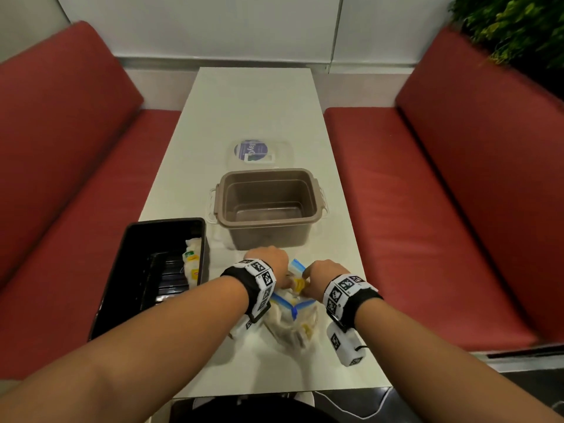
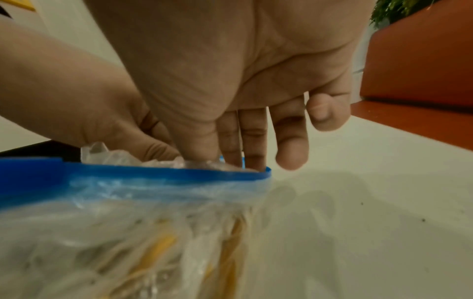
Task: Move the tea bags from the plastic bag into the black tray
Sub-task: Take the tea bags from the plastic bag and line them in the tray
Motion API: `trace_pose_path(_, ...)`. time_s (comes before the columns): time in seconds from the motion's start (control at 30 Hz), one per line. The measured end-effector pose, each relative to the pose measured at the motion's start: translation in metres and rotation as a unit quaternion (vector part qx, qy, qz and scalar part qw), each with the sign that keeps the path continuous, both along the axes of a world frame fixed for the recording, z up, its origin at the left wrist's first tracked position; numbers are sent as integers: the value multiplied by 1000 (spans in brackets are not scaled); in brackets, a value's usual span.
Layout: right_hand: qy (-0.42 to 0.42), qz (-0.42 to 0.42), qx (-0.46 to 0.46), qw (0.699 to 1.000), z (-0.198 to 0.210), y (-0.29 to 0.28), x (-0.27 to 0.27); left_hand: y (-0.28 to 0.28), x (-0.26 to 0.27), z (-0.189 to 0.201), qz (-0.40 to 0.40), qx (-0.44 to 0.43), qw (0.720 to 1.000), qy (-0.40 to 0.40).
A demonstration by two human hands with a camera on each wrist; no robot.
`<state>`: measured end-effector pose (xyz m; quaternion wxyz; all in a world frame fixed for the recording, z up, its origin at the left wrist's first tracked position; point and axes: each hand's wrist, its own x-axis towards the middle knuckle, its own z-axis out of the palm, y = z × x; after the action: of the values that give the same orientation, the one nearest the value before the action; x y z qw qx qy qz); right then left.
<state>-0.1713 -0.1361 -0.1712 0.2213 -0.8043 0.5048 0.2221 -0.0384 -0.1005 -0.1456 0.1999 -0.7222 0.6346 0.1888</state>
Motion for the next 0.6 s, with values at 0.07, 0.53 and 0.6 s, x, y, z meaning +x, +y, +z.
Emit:
trace_pose_path(0.07, -9, -6, 0, 1000, -2, 1, 1, 1, -3, -3, 23, -2, 1000, -11)
trace_pose_path(0.53, -134, -54, 7, 990, 4, -6, 0, 6, -19, -8, 53, -30, 998, 17)
trace_pose_path(0.6, -149, -69, 12, 986, 5, -8, -3, 4, -10, -5, 78, -37, 994, 71)
